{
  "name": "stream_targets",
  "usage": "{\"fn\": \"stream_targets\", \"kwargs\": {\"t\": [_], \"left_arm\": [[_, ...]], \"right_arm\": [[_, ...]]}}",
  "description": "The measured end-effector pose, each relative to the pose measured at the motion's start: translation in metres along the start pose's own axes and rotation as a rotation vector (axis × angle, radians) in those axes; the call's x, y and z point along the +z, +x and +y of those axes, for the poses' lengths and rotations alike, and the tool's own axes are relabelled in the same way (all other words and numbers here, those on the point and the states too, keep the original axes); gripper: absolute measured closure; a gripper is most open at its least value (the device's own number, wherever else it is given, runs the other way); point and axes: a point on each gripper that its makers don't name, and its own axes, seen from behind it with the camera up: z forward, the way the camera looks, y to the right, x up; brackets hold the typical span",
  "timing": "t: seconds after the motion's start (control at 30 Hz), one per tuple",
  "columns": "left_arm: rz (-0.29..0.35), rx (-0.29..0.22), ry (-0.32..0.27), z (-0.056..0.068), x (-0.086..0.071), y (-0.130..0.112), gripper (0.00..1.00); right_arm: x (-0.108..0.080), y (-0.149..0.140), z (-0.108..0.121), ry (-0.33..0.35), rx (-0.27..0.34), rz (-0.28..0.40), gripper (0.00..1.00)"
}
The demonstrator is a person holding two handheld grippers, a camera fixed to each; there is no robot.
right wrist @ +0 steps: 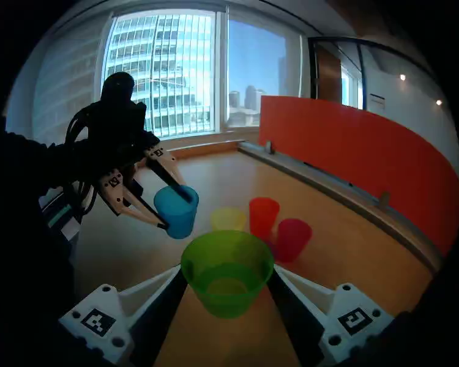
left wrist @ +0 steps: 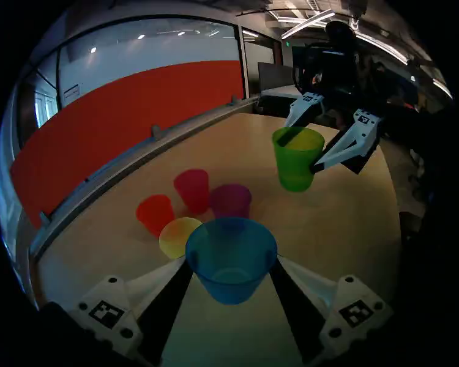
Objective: Pour water
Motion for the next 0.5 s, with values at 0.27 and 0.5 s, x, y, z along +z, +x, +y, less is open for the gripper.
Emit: {"fn": "stream_targets", "kwargs": {"t": [0.27, 0.5], "left_arm": [[-0.062, -0.004, -0.020, 0.000, 0.014, -0.020, 0.14], [-0.112, -0.004, -0.035, 0.000, 0.026, -0.039, 0.15]], "right_arm": [[0.011, -0.017, -0.002, 0.017, -0.009, -0.046, 0.10], [0.021, -0.036, -0.004, 0.031, -0.002, -0.088, 0.10]]}}
